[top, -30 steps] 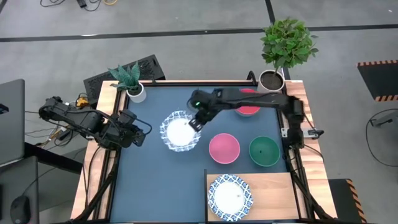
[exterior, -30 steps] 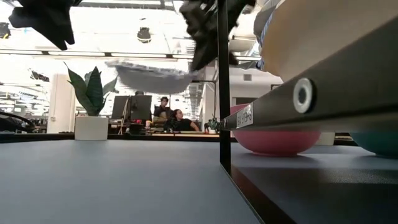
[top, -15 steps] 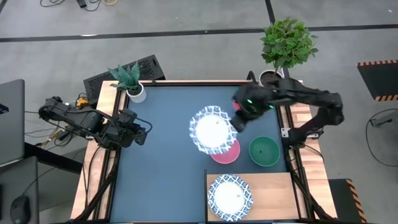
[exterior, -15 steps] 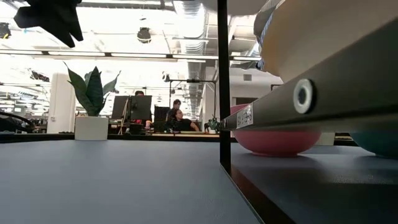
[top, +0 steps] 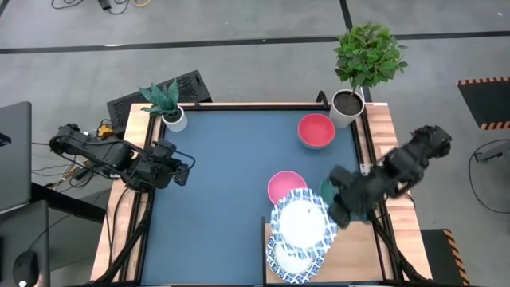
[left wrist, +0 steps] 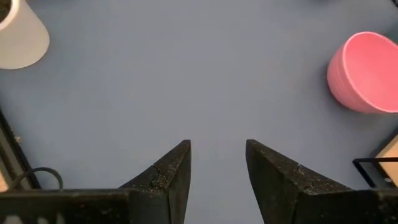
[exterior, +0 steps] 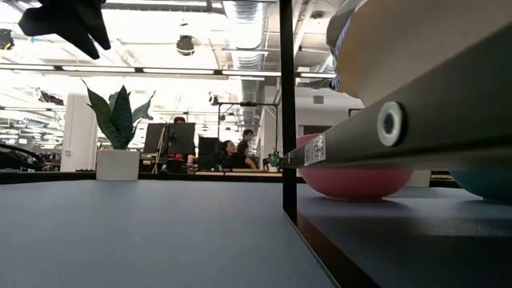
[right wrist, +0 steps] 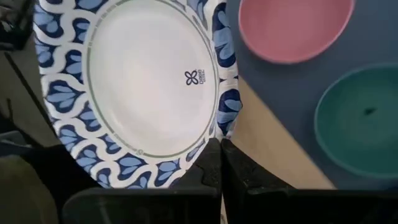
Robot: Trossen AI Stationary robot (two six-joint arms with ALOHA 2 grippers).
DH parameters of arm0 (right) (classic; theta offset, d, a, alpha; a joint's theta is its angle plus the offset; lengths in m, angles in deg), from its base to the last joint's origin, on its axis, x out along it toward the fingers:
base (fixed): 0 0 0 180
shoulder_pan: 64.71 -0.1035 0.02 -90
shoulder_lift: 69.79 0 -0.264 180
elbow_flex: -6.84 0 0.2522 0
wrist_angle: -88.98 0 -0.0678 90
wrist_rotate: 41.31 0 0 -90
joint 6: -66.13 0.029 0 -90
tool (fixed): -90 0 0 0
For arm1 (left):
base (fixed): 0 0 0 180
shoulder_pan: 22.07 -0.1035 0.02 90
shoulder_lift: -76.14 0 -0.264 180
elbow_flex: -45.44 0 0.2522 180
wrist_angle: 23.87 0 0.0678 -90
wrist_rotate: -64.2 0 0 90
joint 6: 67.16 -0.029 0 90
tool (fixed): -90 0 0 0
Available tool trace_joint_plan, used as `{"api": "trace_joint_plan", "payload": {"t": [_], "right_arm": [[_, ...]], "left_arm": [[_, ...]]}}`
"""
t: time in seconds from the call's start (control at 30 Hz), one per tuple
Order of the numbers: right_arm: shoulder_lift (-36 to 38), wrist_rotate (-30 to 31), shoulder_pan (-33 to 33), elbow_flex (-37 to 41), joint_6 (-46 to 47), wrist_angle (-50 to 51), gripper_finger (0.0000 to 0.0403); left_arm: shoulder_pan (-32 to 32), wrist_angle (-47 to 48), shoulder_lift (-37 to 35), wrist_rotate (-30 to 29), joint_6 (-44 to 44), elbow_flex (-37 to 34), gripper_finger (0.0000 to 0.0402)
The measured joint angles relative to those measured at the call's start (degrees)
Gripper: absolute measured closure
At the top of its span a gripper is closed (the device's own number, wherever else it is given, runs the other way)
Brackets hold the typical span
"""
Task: Place and stack bowls onto a shelf
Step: Stack the white patterned bowl on the white patterned bowl on the shelf
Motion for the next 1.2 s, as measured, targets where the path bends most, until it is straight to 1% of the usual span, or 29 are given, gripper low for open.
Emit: {"api": "trace_joint_plan", "payload": {"t": [0.1, 0.2, 0.37, 0.43, 0.67, 0.87, 0.97, 1.07, 1.2], "right_arm": [[-2.3, 0.9, -3.8, 0.0, 4.1, 0.0, 0.0386], [-4.9, 2.0, -6.1, 0.3, 6.1, -0.2, 0.0386], [-7.8, 1.7, -7.8, 4.5, 7.0, -2.2, 0.0386], [-7.8, 0.7, -8.2, 7.1, 7.7, -4.8, 0.0386], [-5.0, 0.5, -8.2, 18.6, 9.2, -19.1, 0.0386], [-3.4, -1.3, -8.2, 27.2, 11.5, -29.9, 0.0386], [-3.4, -2.8, -8.2, 29.0, 12.2, -32.1, 0.0386], [-3.4, -2.9, -8.2, 29.7, 12.6, -32.0, 0.0385], [-3.4, -2.8, -8.2, 29.8, 13.1, -31.4, 0.0374]], "left_arm": [[0.0, -0.4, 0.0, 0.0, 0.0, 0.0, 0.0264], [0.0, -0.5, 0.1, 0.0, 0.0, 0.0, 0.0264], [0.0, -0.8, 0.7, 0.1, -0.2, 0.0, 0.0264], [0.0, -0.9, 1.1, 0.1, -0.2, 0.0, 0.0264], [0.0, -0.9, 2.5, 0.6, -0.3, 0.0, 0.0264], [0.0, -1.3, 3.0, 3.1, -1.0, 0.0, 0.0264], [0.0, -1.3, 3.0, 3.2, -1.3, 0.0, 0.0264], [0.0, -1.3, 3.0, 3.2, -1.2, 0.0, 0.0264], [0.0, -1.3, 3.0, 3.4, -1.2, 0.0, 0.0264]]}}
